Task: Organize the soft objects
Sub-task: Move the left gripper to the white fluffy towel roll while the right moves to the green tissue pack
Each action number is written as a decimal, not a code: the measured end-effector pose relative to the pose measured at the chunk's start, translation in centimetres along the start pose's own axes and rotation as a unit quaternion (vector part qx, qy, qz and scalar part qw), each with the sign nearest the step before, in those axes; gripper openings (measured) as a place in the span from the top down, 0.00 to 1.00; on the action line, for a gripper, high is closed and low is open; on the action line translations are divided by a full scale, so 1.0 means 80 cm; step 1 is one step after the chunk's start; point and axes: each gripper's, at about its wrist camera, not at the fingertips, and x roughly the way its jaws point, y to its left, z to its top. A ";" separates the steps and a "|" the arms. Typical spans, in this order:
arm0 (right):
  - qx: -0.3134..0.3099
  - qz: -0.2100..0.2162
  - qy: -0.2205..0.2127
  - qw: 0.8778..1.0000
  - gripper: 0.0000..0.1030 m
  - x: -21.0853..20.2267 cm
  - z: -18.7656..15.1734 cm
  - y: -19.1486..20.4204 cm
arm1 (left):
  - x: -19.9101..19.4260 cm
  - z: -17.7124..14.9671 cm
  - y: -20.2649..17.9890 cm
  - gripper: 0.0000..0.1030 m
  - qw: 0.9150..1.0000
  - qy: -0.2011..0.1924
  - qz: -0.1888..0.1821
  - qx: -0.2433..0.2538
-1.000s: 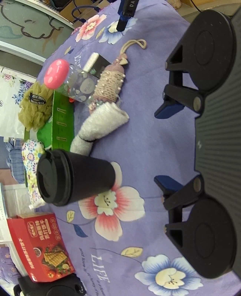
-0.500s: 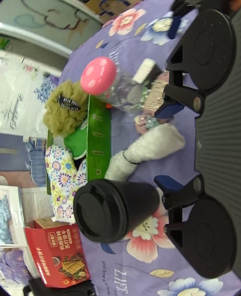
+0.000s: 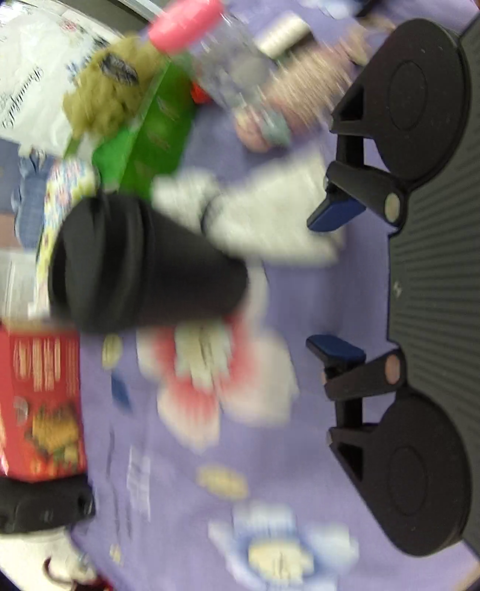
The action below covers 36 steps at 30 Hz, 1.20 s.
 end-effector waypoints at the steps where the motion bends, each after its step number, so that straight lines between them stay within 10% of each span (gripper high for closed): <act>1: 0.000 0.004 -0.001 1.000 0.27 0.001 0.002 0.000 | -0.002 -0.005 0.016 0.31 0.999 -0.001 0.044 0.007; 3: -0.006 0.012 -0.002 1.000 0.26 0.005 0.006 0.003 | 0.000 -0.010 0.054 0.32 0.996 0.004 0.088 0.005; 8: -0.036 0.028 -0.012 0.999 0.26 0.025 0.030 0.023 | -0.030 -0.007 0.110 0.30 0.999 0.003 0.032 -0.038; 15: -0.063 0.009 0.019 0.998 0.26 0.078 0.051 0.032 | -0.029 0.003 0.034 0.27 0.999 -0.005 -0.028 0.031; 23: 0.077 -0.080 0.002 0.994 0.26 0.013 0.022 -0.082 | -0.019 0.004 -0.017 0.27 0.995 -0.003 -0.069 0.077; 36: -0.068 0.009 0.045 0.997 0.26 0.088 0.058 -0.006 | -0.007 0.028 -0.055 0.26 0.993 -0.009 -0.094 0.070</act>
